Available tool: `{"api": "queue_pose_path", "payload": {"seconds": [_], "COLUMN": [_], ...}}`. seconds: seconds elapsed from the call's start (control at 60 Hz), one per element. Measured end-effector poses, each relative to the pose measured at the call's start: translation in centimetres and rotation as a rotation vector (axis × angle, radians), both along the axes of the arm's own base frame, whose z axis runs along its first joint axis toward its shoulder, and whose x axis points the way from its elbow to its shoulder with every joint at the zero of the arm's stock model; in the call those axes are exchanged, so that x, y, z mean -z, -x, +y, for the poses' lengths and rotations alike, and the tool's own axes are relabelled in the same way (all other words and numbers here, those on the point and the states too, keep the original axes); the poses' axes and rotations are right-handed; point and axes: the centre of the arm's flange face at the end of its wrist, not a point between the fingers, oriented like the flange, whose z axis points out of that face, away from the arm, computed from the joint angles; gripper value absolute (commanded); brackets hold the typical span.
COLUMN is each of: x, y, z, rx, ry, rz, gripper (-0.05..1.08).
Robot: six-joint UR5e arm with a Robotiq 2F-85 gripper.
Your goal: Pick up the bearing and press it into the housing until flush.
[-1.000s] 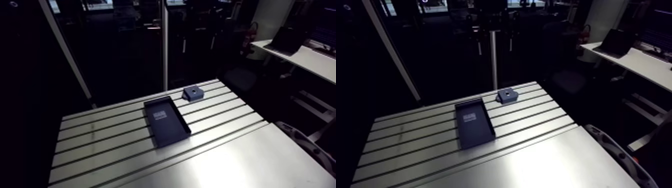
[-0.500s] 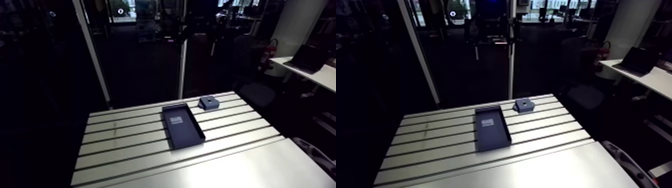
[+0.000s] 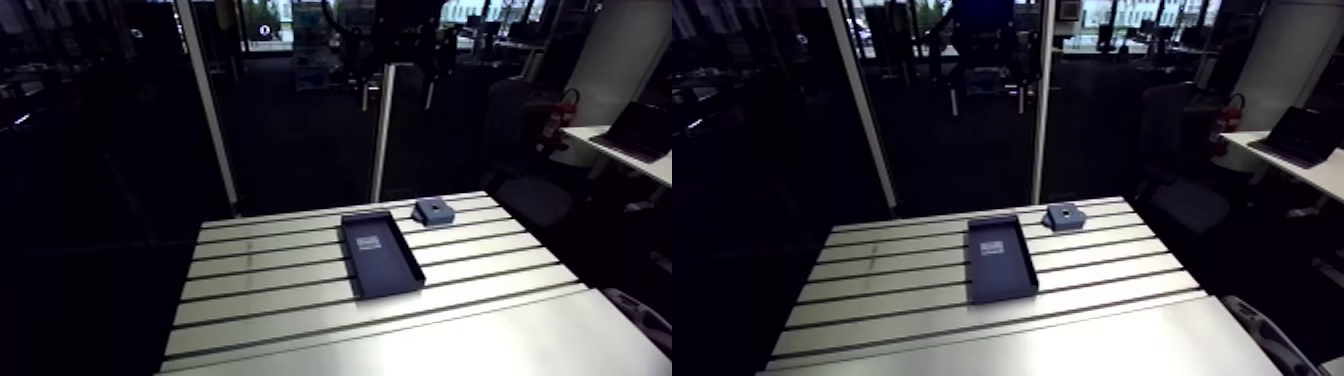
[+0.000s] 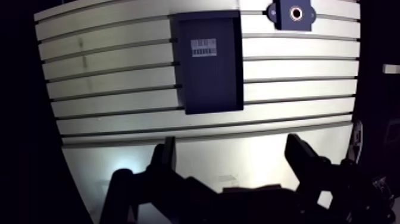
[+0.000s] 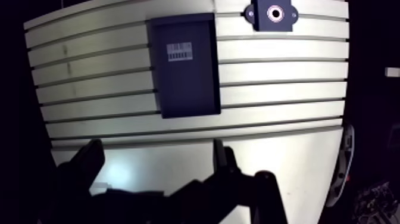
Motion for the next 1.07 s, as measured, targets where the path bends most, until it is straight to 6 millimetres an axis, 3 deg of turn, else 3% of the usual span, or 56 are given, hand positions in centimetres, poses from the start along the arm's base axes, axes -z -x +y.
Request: {"api": "queue_pose_path", "payload": {"seconds": [0.267,1.067], "x": [-0.3,0.6], "y": [-1.0,-1.0], "z": [-1.8,-3.3], "rx": [-0.017,-0.037], "ry": [-0.001,0.006], "rz": [0.006,-0.007], "gripper": [0.01,0.01]}}
